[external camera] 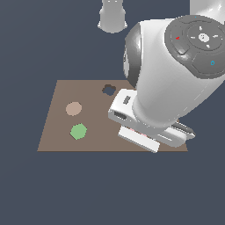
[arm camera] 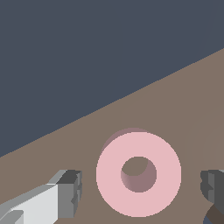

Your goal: Insert a designated object into the corresponding slot on a board.

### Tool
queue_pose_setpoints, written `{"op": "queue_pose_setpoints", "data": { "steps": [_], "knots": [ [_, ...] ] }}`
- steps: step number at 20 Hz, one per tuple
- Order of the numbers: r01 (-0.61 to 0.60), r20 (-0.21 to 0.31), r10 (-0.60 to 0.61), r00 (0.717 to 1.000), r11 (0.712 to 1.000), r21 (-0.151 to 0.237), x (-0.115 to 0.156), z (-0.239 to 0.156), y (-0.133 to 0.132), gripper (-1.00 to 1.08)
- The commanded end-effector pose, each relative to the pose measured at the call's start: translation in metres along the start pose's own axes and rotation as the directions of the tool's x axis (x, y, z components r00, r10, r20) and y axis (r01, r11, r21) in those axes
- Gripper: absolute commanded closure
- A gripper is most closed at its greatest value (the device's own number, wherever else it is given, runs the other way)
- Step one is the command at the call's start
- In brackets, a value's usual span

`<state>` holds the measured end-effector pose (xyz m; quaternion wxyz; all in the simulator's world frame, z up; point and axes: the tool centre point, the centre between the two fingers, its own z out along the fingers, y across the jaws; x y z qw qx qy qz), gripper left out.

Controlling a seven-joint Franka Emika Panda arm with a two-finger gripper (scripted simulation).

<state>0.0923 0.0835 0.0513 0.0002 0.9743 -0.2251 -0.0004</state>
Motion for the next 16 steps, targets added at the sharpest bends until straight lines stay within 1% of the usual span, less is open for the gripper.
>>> {"op": "queue_pose_setpoints", "data": {
  "steps": [1, 10, 16],
  "knots": [
    [-0.011, -0.001, 0.011, 1.000, 1.000, 0.000, 0.002, 0.002, -0.002, -0.92],
    [-0.010, -0.001, 0.010, 1.000, 1.000, 0.000, 0.003, 0.002, -0.001, -0.92],
    [-0.009, -0.001, 0.009, 1.000, 1.000, 0.001, 0.002, 0.018, -0.001, -0.92]
  ]
}}
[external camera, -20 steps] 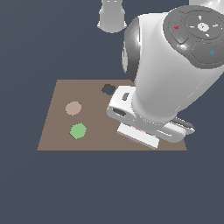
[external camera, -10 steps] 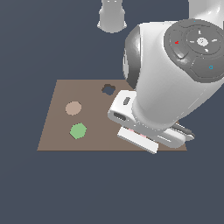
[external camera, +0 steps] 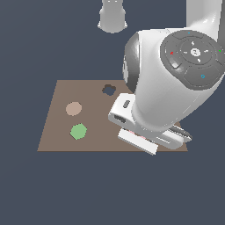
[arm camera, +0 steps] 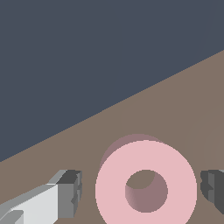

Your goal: Insert a designated object into the corresponding slot on a board.

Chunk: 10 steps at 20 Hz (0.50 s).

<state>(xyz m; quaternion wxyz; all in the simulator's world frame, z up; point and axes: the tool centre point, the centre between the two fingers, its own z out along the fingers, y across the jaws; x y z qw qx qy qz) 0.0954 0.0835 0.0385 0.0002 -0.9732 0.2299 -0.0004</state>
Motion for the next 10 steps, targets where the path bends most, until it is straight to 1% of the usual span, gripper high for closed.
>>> {"op": "queue_pose_setpoints", "data": {
  "steps": [1, 3, 4, 10],
  "knots": [
    [0.000, 0.001, 0.000, 1.000, 1.000, 0.000, -0.0004, 0.0070, 0.0003, -0.92],
    [0.000, 0.001, 0.000, 1.000, 1.000, 0.000, -0.0004, 0.0086, 0.0004, -0.92],
    [0.000, 0.001, 0.000, 1.000, 1.000, 0.000, -0.0004, 0.0086, 0.0004, 1.08],
    [0.000, 0.001, 0.000, 1.000, 1.000, 0.000, -0.0004, 0.0086, 0.0004, 1.08]
  ]
}}
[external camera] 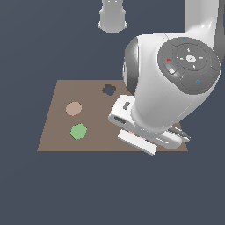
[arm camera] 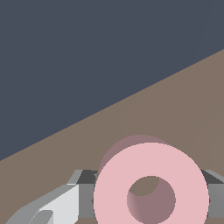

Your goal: Insert a designated object into the corresponding slot on a board.

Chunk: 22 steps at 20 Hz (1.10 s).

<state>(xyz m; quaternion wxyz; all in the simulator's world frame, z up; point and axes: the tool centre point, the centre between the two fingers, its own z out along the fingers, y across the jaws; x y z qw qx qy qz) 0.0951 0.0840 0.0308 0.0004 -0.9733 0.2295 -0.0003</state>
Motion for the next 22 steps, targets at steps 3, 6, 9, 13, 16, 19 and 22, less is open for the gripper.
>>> {"op": "queue_pose_setpoints", "data": {
  "steps": [3, 6, 9, 13, 16, 19, 22],
  "knots": [
    [-0.001, 0.000, 0.001, 1.000, 1.000, -0.001, 0.000, 0.001, 0.001, 1.08],
    [0.000, 0.000, 0.000, 1.000, 1.000, 0.000, 0.000, 0.000, 0.000, 1.08],
    [-0.001, 0.000, 0.001, 1.000, 1.000, 0.000, -0.001, 0.000, 0.002, 1.08],
    [-0.007, 0.000, 0.007, 1.000, 1.000, 0.000, -0.004, -0.001, 0.007, 1.08],
    [-0.014, 0.000, 0.014, 1.000, 1.000, 0.000, -0.008, -0.001, 0.013, 1.08],
    [-0.023, 0.000, 0.023, 1.000, 1.000, -0.001, -0.014, -0.002, 0.022, 1.08],
    [-0.035, 0.001, 0.035, 0.999, 0.999, -0.001, -0.021, -0.004, 0.034, 1.08]
  ]
}}
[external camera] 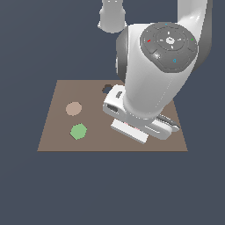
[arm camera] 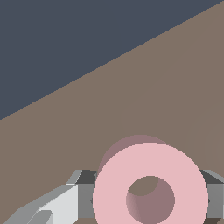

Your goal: Insert a designated object into the corresponding slot on a board.

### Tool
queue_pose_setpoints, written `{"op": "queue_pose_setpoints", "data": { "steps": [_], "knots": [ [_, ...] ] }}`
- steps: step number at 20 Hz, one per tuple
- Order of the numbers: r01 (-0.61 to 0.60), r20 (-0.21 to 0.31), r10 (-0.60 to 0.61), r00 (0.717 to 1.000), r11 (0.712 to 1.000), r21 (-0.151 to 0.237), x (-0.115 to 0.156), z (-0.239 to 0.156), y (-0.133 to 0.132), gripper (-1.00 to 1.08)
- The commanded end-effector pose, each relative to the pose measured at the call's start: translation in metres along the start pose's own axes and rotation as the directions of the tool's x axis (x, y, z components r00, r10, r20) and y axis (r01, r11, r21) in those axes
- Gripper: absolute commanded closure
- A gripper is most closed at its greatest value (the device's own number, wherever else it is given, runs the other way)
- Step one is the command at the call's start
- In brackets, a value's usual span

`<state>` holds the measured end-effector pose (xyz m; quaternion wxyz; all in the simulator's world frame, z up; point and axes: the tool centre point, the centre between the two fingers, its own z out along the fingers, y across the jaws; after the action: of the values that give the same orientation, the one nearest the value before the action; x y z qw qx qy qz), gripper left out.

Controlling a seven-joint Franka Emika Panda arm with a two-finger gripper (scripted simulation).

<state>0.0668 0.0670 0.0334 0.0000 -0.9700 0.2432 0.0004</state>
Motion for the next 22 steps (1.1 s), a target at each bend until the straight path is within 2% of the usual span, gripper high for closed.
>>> {"op": "queue_pose_setpoints", "data": {
  "steps": [1, 12, 22],
  "knots": [
    [-0.011, 0.000, 0.011, 1.000, 1.000, 0.000, -0.006, -0.001, 0.010, 1.08],
    [-0.056, 0.001, 0.056, 0.998, 0.998, -0.001, -0.033, -0.006, 0.054, 1.08],
    [-0.068, 0.001, 0.068, 0.998, 0.998, -0.002, -0.040, -0.007, 0.065, 1.08]
  ]
}}
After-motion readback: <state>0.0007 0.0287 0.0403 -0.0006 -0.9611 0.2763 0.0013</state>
